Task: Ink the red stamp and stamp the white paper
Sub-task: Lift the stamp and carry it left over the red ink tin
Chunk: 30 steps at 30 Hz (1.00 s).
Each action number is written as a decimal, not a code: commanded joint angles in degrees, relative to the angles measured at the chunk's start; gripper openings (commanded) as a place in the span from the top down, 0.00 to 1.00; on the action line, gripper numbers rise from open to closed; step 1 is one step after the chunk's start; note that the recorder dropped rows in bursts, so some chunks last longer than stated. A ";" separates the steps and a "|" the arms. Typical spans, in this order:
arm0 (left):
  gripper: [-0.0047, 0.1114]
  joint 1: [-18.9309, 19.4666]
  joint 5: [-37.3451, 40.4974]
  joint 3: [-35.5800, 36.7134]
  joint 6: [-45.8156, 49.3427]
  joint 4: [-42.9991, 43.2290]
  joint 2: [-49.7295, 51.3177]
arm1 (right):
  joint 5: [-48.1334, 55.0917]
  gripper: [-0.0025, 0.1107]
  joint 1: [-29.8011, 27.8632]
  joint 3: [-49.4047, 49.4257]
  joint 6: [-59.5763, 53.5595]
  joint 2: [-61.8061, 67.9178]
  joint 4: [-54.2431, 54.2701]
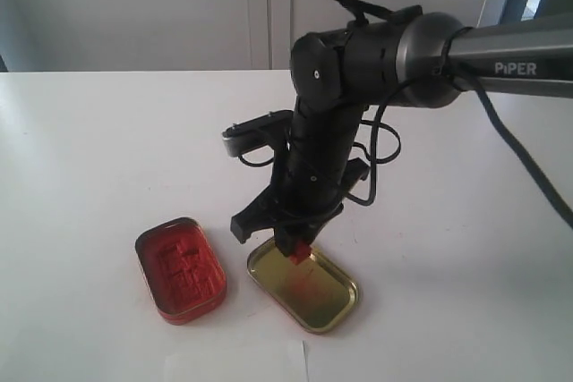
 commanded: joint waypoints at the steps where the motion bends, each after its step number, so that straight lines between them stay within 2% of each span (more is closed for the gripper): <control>1: 0.96 -0.24 0.10 -0.05 0.00 -0.69 -0.26 | 2.88 0.98 0.03 -3.79 -2.90 -1.00 -0.11; 16: 0.96 -0.24 0.10 -0.05 0.00 -0.69 -0.26 | 4.54 0.98 3.41 -11.02 -16.24 -0.25 5.93; 30: 0.96 -0.24 0.10 -0.05 0.00 -0.69 -0.26 | 9.76 0.98 8.49 -21.25 -27.99 8.56 5.97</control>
